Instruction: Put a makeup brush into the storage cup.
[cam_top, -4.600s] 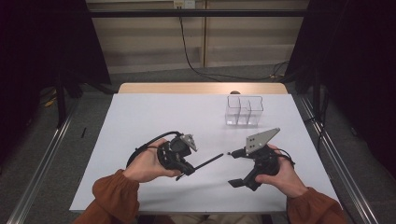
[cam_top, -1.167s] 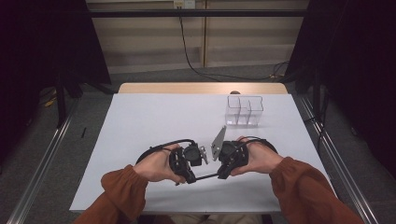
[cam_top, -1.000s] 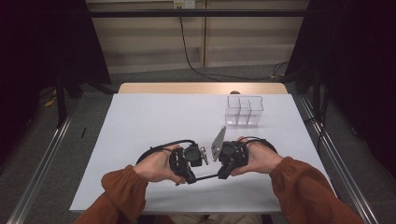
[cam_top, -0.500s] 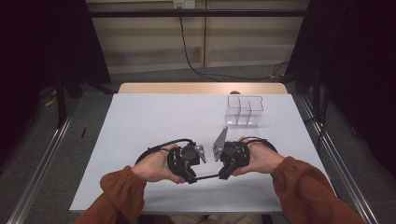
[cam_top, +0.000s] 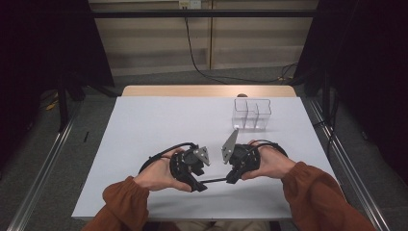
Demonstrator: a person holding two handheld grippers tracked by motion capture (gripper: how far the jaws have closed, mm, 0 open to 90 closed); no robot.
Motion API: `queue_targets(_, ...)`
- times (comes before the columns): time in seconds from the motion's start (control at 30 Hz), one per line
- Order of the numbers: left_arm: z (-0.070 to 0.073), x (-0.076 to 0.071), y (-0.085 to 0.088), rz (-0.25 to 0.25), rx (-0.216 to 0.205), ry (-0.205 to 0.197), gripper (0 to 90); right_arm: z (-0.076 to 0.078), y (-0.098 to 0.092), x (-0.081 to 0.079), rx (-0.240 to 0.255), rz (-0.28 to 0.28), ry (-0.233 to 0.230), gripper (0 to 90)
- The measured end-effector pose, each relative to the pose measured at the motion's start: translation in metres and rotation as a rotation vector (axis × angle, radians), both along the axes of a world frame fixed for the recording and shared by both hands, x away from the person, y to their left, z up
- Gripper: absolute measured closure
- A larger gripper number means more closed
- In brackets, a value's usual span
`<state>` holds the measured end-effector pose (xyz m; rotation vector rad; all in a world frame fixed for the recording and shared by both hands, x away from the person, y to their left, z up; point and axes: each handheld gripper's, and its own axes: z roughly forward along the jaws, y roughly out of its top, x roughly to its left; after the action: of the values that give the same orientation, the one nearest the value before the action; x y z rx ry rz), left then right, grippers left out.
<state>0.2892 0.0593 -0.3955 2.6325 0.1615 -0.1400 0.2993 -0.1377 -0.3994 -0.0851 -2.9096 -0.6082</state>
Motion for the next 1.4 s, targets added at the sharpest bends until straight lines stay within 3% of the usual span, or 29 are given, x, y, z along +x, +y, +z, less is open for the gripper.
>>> queue_targets(0.3, -0.002, 0.004, 0.004, 0.055, -0.013, -0.028, 20.0, 0.001, -0.005, 0.0, 0.017, -0.013, 0.003, 84.0)
queue_targets(0.47, -0.003, 0.0, 0.008, 0.107, -0.068, -0.057, 11.6, 0.001, -0.008, -0.001, 0.031, -0.021, -0.003, 84.0)
queue_targets(0.57, -0.002, -0.002, 0.009, 0.114, -0.092, -0.06, 10.4, 0.001, -0.009, -0.001, 0.034, -0.021, -0.006, 84.0)
queue_targets(0.93, -0.002, 0.0, 0.024, 0.229, -0.233, -0.092, 5.1, 0.003, -0.02, -0.003, 0.065, -0.06, -0.02, 83.9)
queue_targets(1.17, -0.005, -0.004, 0.03, 0.251, -0.263, -0.119, 4.6, 0.001, -0.027, -0.003, 0.079, -0.093, -0.027, 84.0)
queue_targets(1.4, -0.005, -0.004, 0.041, 0.274, -0.324, -0.111, 3.8, 0.001, -0.035, -0.004, 0.092, -0.116, -0.032, 84.0)
